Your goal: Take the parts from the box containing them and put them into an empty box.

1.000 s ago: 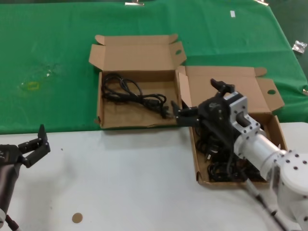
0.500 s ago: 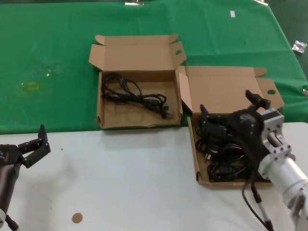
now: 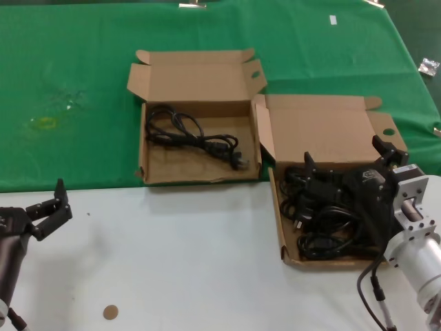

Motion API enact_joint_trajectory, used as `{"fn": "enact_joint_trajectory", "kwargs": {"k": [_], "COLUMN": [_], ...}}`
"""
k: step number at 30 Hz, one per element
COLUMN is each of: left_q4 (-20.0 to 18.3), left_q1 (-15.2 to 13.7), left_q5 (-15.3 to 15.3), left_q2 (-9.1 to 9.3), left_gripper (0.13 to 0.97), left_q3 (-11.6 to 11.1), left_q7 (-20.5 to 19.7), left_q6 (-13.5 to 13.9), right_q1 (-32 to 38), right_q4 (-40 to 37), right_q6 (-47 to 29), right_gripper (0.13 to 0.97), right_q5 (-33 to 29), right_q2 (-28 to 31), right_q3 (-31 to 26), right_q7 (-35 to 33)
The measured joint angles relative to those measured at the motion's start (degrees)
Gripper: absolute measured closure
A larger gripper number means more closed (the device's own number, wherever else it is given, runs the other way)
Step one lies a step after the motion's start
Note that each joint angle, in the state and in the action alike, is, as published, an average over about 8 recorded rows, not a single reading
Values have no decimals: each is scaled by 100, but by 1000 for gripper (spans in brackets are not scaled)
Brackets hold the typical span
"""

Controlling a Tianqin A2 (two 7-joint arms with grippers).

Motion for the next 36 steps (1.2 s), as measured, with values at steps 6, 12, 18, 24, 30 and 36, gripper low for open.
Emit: {"fn": "enact_joint_trajectory", "kwargs": {"k": [6, 12, 18, 24, 30, 36], "left_q4": [0, 0, 0, 0, 0, 0], "left_q1": [0, 0, 0, 0, 0, 0], "left_q5": [0, 0, 0, 0, 0, 0], "left_q2": [0, 0, 0, 0, 0, 0], "left_gripper": [132, 132, 132, 132, 132, 132], "left_q3": [0, 0, 0, 0, 0, 0], "left_q7": [0, 0, 0, 0, 0, 0], "left_q6": [0, 0, 0, 0, 0, 0], "right_q1": [0, 0, 0, 0, 0, 0], "right_q4": [0, 0, 0, 0, 0, 0], "right_q6": [0, 0, 0, 0, 0, 0], "right_gripper": [129, 129, 129, 129, 129, 129], "right_q5": [0, 0, 0, 0, 0, 0], "right_q2": [0, 0, 0, 0, 0, 0], "right_q3": [0, 0, 0, 0, 0, 0], "right_q7": [0, 0, 0, 0, 0, 0]}}
